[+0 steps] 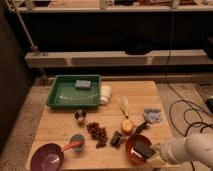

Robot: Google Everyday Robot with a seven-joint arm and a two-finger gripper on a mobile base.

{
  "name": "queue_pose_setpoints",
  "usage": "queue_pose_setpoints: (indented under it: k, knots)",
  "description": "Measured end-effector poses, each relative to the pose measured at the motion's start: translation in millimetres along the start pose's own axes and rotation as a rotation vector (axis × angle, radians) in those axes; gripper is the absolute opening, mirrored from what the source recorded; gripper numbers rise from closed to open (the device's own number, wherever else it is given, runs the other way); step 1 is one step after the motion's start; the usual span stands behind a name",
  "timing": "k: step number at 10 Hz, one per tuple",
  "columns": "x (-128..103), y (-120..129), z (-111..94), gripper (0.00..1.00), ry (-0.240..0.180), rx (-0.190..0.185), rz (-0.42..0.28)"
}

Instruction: Wipe red bowl with eraser

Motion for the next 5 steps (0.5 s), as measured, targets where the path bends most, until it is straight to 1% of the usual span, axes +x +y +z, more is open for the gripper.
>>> queue_pose_setpoints:
  k: [3, 5]
  knots:
    - [-14, -17, 3, 0.0, -0.014, 0.031, 0.02]
    - [-25, -21, 9, 0.0, -0.021, 0.038, 0.028]
